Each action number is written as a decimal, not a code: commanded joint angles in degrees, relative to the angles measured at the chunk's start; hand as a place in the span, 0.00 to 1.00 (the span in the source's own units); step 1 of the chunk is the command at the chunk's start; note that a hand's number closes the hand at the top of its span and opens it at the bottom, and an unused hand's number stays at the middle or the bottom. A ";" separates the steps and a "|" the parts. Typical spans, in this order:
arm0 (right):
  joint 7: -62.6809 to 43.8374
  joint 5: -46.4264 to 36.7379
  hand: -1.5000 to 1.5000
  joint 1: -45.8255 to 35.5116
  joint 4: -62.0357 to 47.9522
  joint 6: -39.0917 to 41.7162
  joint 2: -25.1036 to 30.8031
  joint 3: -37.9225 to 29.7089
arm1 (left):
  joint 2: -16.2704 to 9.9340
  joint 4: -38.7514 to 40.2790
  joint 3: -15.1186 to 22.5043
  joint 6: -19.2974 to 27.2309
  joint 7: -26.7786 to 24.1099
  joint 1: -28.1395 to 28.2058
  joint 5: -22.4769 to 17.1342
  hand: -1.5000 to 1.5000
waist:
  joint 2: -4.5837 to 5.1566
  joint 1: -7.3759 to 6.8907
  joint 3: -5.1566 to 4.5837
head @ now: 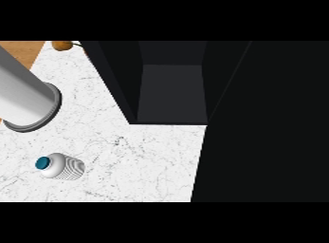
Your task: Pick up the bottled water, place it into the cabinet and close the cabinet
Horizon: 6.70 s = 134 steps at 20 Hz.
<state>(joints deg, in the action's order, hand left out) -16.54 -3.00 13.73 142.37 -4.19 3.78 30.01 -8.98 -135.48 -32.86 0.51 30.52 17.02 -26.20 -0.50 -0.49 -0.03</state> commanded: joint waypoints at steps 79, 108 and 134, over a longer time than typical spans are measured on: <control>4.40 -4.82 0.00 -3.22 1.03 -16.07 14.27 9.87 | 4.09 88.32 10.14 -11.98 -70.68 -17.99 18.42 0.00 | 0.48 0.80 0.02; -4.52 -9.76 0.00 -3.49 8.48 -20.06 17.33 13.89 | 8.96 82.16 26.79 -8.63 -73.21 -22.64 13.02 1.00 | 0.17 1.00 0.04; 2.36 -8.28 0.00 -1.17 4.75 -20.95 17.33 15.56 | 8.98 49.95 53.66 19.39 -47.93 -26.00 6.46 1.00 | 0.30 1.34 0.02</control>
<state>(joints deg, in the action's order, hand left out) -13.13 -6.48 9.74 142.00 -24.62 20.77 42.48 -0.08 -84.30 14.42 11.78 -18.99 -5.42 -19.06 -0.19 0.56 0.01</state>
